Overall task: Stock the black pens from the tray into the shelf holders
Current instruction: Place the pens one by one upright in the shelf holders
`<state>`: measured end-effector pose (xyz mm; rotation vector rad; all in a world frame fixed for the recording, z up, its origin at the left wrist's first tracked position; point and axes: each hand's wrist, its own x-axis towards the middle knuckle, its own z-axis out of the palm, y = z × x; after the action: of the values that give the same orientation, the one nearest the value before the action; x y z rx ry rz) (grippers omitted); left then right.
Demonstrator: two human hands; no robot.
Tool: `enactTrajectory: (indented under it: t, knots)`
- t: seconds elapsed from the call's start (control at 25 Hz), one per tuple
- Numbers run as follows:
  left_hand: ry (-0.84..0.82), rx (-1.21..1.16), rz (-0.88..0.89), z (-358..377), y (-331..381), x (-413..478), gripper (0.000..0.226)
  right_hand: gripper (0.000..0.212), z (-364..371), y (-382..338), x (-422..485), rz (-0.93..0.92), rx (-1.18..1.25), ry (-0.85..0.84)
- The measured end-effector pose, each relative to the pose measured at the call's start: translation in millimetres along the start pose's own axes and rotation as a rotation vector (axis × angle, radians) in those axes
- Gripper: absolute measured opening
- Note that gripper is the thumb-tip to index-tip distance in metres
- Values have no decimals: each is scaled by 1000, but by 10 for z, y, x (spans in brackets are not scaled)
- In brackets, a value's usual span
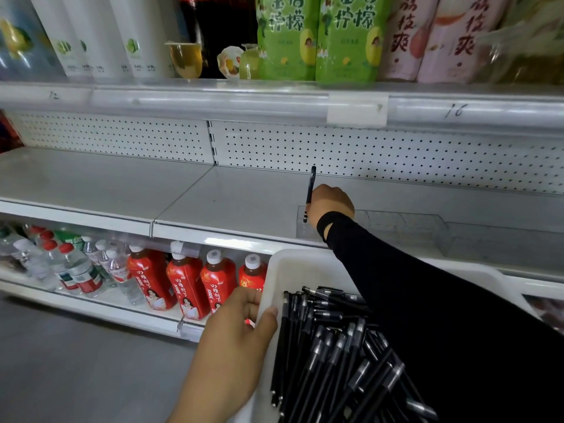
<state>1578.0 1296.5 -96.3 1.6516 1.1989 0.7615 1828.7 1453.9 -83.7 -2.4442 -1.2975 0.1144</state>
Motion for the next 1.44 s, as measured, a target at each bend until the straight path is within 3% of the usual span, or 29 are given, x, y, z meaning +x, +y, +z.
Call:
enactTrajectory:
  t: [0.24,0.36,0.48,0.64,0.96,1.32,1.44]
  knots:
    - [8,20,1,-12,4,16,6,6,-96,40,-34,-45,-2,-68]
    - [12,33,12,-8,11,5,6,26,-133,86,-103,-73,-42,-47]
    - [28,38,15,1,9,6,7,10,-197,119,-226,-147,-37,-14]
    - [50,44,16,9,48,42,8,22,-311,207,-381,-223,35,41]
    - [10,73,40,61,137,200,14,22,-569,468,-729,-294,128,87]
    - [35,101,66,70,165,205,16,8,-566,632,-1391,-639,43,237]
    - [44,104,71,68,153,212,16,13,-637,627,-1542,-704,-67,67]
